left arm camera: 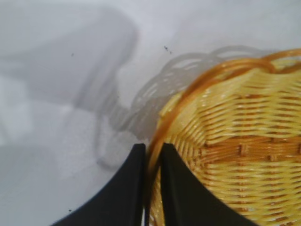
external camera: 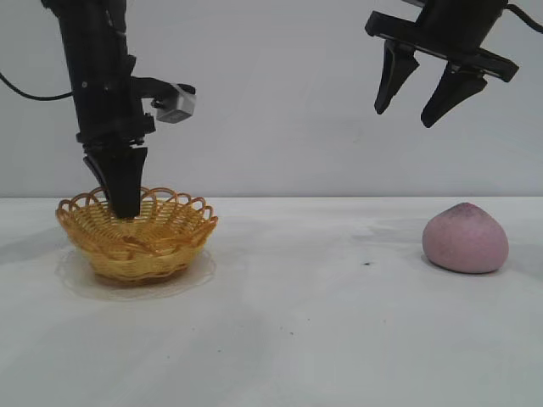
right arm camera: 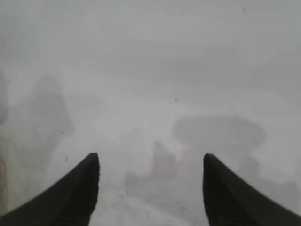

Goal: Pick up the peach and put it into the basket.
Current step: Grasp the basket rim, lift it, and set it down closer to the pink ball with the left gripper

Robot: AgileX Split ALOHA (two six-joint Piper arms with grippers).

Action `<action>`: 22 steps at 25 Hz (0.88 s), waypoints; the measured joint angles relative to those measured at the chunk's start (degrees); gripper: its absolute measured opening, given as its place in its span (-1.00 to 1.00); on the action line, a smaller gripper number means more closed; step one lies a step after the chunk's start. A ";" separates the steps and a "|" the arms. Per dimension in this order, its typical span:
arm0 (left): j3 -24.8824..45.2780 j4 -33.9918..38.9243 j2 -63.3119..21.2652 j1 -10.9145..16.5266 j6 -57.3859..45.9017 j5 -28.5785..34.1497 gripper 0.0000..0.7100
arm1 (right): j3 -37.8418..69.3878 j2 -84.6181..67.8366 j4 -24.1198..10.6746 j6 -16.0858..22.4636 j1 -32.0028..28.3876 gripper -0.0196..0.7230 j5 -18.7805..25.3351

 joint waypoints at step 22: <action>25.68 -21.32 -15.03 -1.56 -21.92 -7.83 -1.00 | 0.00 0.00 0.00 -0.09 0.00 0.14 -0.35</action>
